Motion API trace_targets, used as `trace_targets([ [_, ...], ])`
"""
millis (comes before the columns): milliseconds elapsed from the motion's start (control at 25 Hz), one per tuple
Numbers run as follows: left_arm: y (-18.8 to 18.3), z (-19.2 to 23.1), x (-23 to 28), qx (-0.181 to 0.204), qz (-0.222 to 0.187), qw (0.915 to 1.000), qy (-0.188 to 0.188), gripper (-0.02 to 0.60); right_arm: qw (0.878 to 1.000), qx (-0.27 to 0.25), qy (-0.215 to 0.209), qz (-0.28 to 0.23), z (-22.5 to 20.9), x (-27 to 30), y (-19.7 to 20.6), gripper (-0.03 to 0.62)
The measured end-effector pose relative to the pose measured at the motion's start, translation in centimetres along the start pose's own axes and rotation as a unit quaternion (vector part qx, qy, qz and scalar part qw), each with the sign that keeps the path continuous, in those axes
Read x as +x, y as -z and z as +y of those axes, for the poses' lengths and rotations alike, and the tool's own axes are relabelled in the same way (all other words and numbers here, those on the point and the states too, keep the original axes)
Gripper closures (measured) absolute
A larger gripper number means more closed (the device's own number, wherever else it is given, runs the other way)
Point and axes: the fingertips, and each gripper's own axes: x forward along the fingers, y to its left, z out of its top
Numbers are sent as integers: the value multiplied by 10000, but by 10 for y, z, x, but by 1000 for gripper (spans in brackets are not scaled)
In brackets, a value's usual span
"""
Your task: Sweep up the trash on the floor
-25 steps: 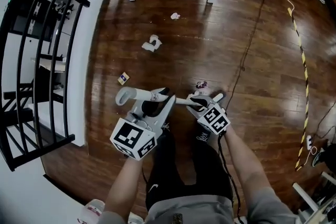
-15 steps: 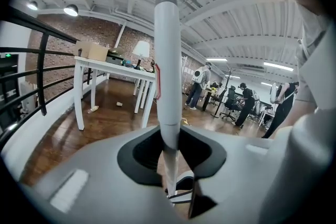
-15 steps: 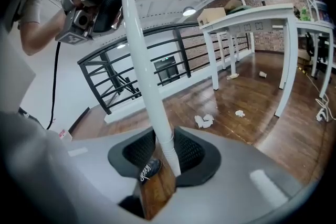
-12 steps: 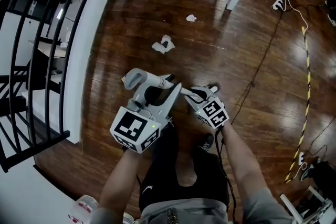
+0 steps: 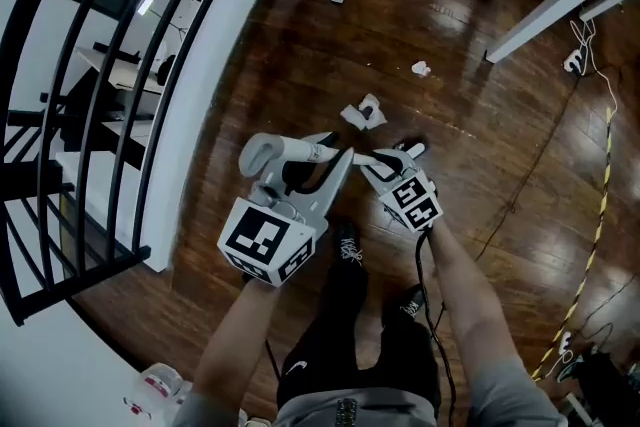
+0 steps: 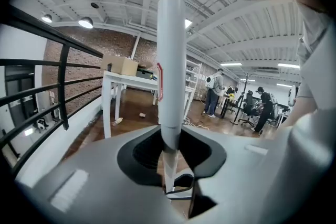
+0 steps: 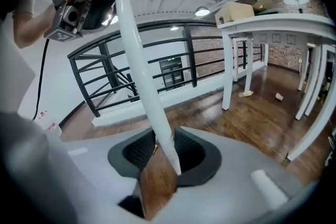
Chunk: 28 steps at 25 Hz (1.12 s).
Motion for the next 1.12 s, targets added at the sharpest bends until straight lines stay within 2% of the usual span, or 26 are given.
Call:
trace_targets([
  [200,-18,62,-20,-106,-162,9994,-276,495,9997,-214,-119,44,0,52,-44,484],
  [400,-37,85,-26,-216,-355,9988,-270,495,9996,-259,-135,52,-1,62,-73,485],
  [600,-61,74,-32,-156,-593,9980,-163,495,9991,-294,-271,106,18,41,-84,491],
  [800,-80,40,-36,-83,-610,9978,-251,494,9971,-108,-754,30,55,10,-84,497],
  [960,-84,30,-63,-30,-560,9970,-540,494,9924,-170,-1215,103,97,7,-88,500],
  [1120,-90,35,-109,28,-607,9927,-1040,494,9842,-580,-1663,164,142,15,-106,503],
])
